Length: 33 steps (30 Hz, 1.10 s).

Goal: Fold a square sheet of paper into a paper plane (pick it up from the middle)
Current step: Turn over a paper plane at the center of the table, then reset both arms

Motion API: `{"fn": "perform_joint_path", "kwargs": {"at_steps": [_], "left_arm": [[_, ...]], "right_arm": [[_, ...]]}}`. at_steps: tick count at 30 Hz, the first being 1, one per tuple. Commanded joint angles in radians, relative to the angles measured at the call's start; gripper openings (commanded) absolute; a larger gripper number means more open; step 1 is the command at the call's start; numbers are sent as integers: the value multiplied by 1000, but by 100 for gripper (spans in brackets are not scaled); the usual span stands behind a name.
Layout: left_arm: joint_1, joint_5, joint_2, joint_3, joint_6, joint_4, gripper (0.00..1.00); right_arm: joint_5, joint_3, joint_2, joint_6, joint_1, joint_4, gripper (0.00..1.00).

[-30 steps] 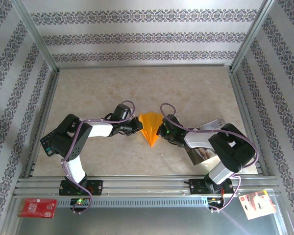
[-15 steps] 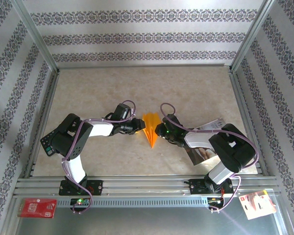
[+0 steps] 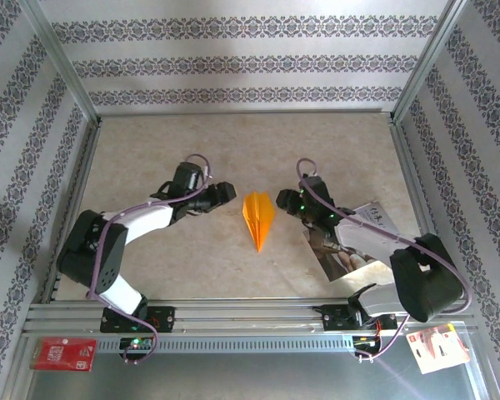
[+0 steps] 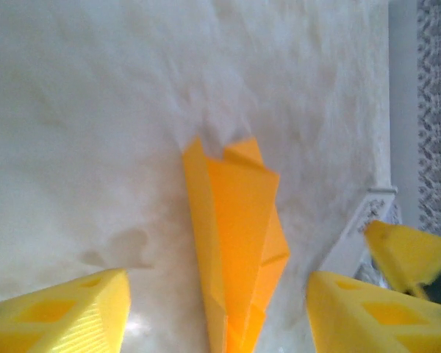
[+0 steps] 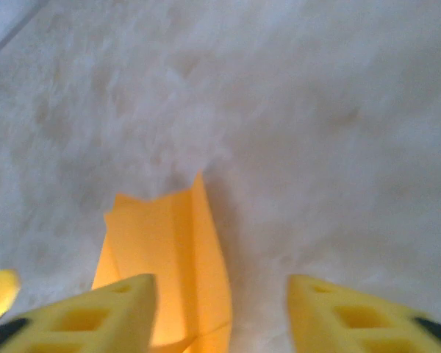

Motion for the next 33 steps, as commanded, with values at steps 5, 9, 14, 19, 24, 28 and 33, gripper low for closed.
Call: {"fn": "perform_joint_path", "kwargs": {"at_steps": [5, 9, 14, 19, 24, 28, 33], "left_arm": [[125, -475, -253, 16, 266, -240, 94], [169, -765, -324, -45, 377, -195, 100], [271, -804, -254, -158, 505, 58, 100], [367, -659, -92, -118, 534, 137, 100], [379, -519, -99, -142, 587, 201, 100], [378, -538, -149, -213, 615, 224, 100], [380, -559, -146, -417, 664, 581, 100]], "right_arm": [[428, 143, -105, -411, -100, -202, 87], [609, 141, -67, -532, -165, -148, 98], [655, 98, 63, -629, -248, -9, 98], [515, -63, 145, -738, -299, 369, 98], [366, -118, 100, -744, -347, 434, 98], [290, -149, 74, -730, -379, 466, 98], [236, -273, 94, -742, -400, 734, 98]]}}
